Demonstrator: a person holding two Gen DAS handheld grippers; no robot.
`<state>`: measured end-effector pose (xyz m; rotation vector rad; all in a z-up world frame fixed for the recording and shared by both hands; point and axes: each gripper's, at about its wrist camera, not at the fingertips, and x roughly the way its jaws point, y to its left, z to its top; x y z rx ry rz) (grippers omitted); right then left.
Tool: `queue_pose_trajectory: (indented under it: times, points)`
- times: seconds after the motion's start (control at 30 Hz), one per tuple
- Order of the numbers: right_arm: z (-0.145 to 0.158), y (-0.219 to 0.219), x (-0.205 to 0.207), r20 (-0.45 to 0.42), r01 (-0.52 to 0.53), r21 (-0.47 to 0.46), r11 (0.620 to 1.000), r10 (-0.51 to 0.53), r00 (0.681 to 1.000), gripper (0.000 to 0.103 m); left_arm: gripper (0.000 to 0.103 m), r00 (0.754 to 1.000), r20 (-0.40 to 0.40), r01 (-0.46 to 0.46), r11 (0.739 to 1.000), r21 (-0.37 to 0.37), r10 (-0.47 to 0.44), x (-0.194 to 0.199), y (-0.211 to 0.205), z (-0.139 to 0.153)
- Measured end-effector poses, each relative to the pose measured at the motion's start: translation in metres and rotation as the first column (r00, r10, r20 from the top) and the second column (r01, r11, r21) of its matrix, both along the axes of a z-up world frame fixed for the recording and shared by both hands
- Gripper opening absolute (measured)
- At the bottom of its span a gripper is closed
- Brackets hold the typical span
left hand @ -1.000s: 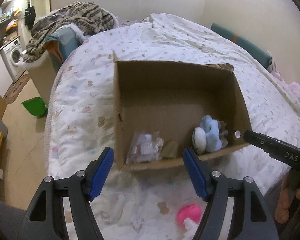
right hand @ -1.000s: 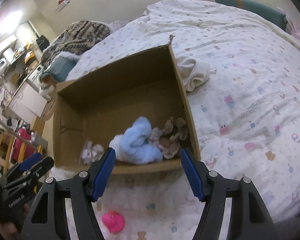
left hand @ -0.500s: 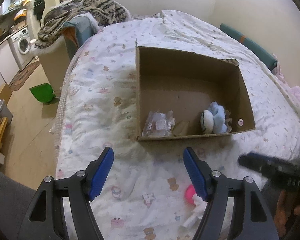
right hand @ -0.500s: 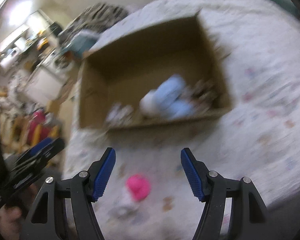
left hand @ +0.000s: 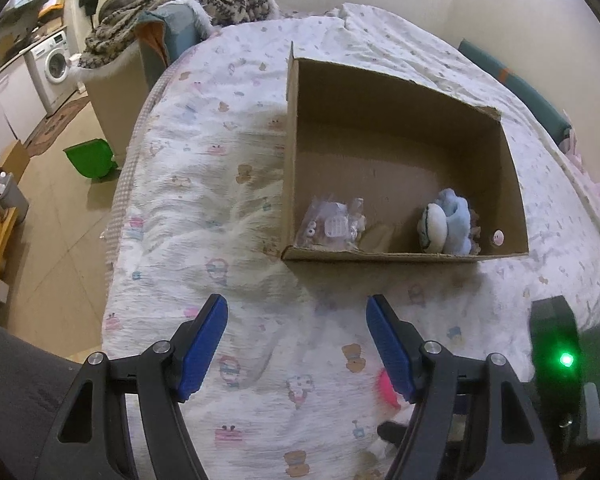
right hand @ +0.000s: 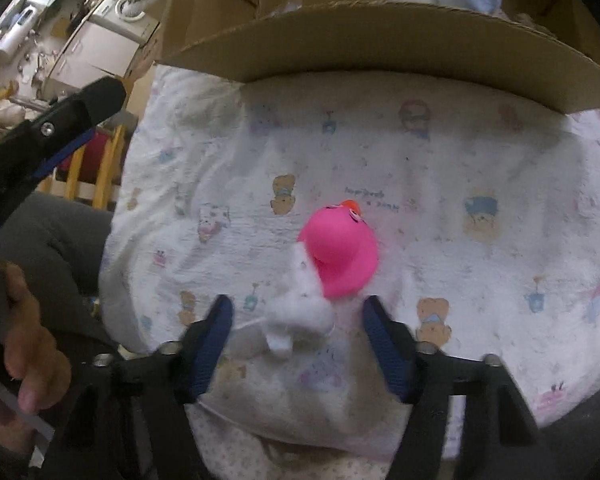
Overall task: Organize soft objects
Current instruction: 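Grasp the white cloth with the right tool while the left tool grasps the pink duck, then carry the white cloth and pink duck over the box with both tools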
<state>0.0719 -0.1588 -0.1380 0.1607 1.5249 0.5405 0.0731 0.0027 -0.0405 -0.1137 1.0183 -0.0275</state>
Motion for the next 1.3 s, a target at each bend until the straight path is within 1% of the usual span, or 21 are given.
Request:
queue_pose_trajectory:
  times: [0.03,0.1,0.2,0.3,0.4,0.5,0.6,0.7,0.83,0.93,1.0,1.03,1.1,1.13,1.17,1.2,1.23,1.3]
  points:
    - [-0.002,0.0,0.001,0.001,0.0,-0.014,1.0,0.0,1.0,0.046,0.069,1.0,-0.002,0.006,1.0,0.002,-0.006,0.0,-0.001,-0.001]
    - [-0.003,0.0,0.002,0.003,0.005,-0.033,0.999,-0.005,1.0,0.034,0.069,1.0,-0.008,0.015,1.0,0.004,-0.015,0.0,-0.003,-0.003]
    - [0.004,-0.001,0.006,0.026,-0.001,-0.019,1.0,0.001,1.0,0.03,0.069,0.999,-0.024,0.024,1.0,-0.007,-0.024,0.002,-0.006,-0.006]
    - [0.02,-0.009,0.006,0.07,0.015,0.02,1.0,-0.017,0.997,0.029,0.069,0.999,-0.038,0.032,0.999,-0.012,-0.032,0.004,-0.009,-0.011]
    - [0.031,-0.022,0.008,0.113,0.068,0.04,0.997,-0.072,0.991,0.029,0.069,0.998,-0.051,0.039,0.999,-0.016,-0.039,0.005,-0.012,-0.015]
    - [0.044,-0.037,0.012,0.174,0.142,0.047,0.989,-0.148,0.974,0.029,0.069,0.996,-0.075,0.049,0.998,-0.03,-0.051,0.006,-0.016,-0.021]
    - [0.051,-0.053,0.017,0.227,0.23,0.021,0.973,-0.228,0.947,0.029,0.069,0.99,-0.114,0.079,0.996,-0.044,-0.084,0.006,-0.025,-0.031]
    - [0.056,-0.072,0.023,0.25,0.309,0.021,0.951,-0.304,0.919,0.029,0.069,0.975,-0.163,0.144,0.988,-0.052,-0.151,0.005,-0.041,-0.043]
    - [0.058,-0.086,0.025,0.268,0.376,0.014,0.926,-0.366,0.891,0.029,0.069,0.953,-0.189,0.229,0.971,-0.065,-0.237,0.001,-0.063,-0.053]
    - [0.055,-0.093,0.029,0.254,0.402,0.014,0.916,-0.392,0.884,0.029,0.069,0.931,-0.199,0.296,0.952,-0.076,-0.305,-0.001,-0.08,-0.059]
    - [0.05,-0.09,0.029,0.24,0.41,0.018,0.912,-0.402,0.884,0.029,0.069,0.923,-0.209,0.313,0.946,-0.083,-0.324,-0.001,-0.086,-0.064]
    - [0.049,-0.091,0.029,0.236,0.413,0.021,0.91,-0.406,0.883,0.029,0.069,0.917,-0.221,0.318,0.942,-0.103,-0.334,0.0,-0.089,-0.068]
    - [0.051,-0.093,0.029,0.234,0.412,0.021,0.911,-0.405,0.884,0.029,0.059,0.903,-0.249,0.317,0.935,-0.161,-0.349,0.004,-0.09,-0.077]
    - [0.051,-0.092,0.029,0.234,0.409,0.02,0.912,-0.402,0.885,0.029,0.047,0.9,-0.258,0.314,0.933,-0.175,-0.351,0.005,-0.091,-0.08]
    - [0.051,-0.091,0.029,0.235,0.406,0.019,0.914,-0.399,0.886,0.029,0.038,0.896,-0.267,0.312,0.931,-0.187,-0.354,0.007,-0.091,-0.083]
    - [0.051,-0.091,0.029,0.235,0.403,0.017,0.915,-0.395,0.888,0.029,0.034,0.898,-0.266,0.311,0.933,-0.181,-0.351,0.008,-0.091,-0.085]
    - [0.052,-0.092,0.027,0.236,0.4,0.016,0.916,-0.393,0.889,0.029,0.025,0.902,-0.262,0.309,0.936,-0.169,-0.345,0.008,-0.091,-0.085]
    - [0.051,-0.089,0.028,0.236,0.397,0.016,0.918,-0.39,0.89,0.029,0.025,0.903,-0.259,0.303,0.936,-0.18,-0.342,0.01,-0.088,-0.084]
